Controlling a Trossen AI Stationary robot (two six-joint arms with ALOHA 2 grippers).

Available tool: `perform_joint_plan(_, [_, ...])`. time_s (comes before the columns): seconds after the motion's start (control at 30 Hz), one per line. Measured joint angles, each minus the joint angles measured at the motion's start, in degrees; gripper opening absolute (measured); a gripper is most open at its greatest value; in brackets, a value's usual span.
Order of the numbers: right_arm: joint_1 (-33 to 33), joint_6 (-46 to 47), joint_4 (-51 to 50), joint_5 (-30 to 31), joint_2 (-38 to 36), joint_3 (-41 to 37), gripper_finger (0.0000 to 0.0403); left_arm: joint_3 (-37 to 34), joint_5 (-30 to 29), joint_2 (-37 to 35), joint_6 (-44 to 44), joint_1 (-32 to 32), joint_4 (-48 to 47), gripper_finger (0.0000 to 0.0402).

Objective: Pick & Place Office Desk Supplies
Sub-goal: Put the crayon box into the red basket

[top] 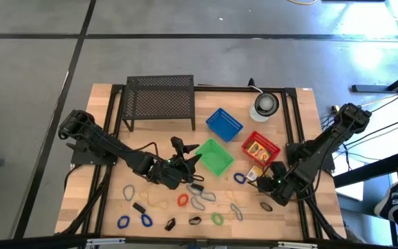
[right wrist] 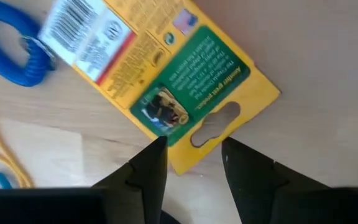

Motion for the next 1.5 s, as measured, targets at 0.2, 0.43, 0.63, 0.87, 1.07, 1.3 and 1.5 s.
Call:
perform_joint_plan(0.2, [0.0, 0.4, -2.3, 2.9, 0.0, 1.4, 0.0155, 0.0, 0.0, 0.0, 0.0, 0.0, 0.0, 0.0191])
perform_joint_plan(0.43, [0.3, 2.5, -3.0, 0.9, 0.0, 1.4, 0.0155, 0.0, 0.0, 0.0, 0.5, 0.0, 0.0, 0.0191])
perform_joint_plan(0.63, [0.3, 3.5, -2.8, 1.1, 1.3, 1.4, 0.0155, 0.0, -0.1, 0.0, 0.5, -0.1, 0.0, 0.0191])
perform_joint_plan(0.87, [0.3, 3.7, -2.1, 2.6, 3.7, 1.4, 0.0155, 0.0, -0.1, 0.0, 0.5, -0.1, -0.4, 0.0191])
perform_joint_plan(1.07, [0.3, 3.9, -1.9, 2.6, 5.2, 1.4, 0.0145, 0.0, -0.1, 0.0, 0.5, -0.1, -0.5, 0.0191])
perform_joint_plan(1.3, [0.3, 3.5, -1.9, 3.6, 6.2, 1.5, 0.0077, 0.0, -0.2, 0.0, 0.5, -0.1, -0.5, 0.0191])
perform_joint_plan(1.5, [0.3, 2.8, -1.9, 3.4, 6.2, 1.6, 0.001, 0.0, -0.2, 0.0, 0.5, -0.1, -0.5, 0.0191])
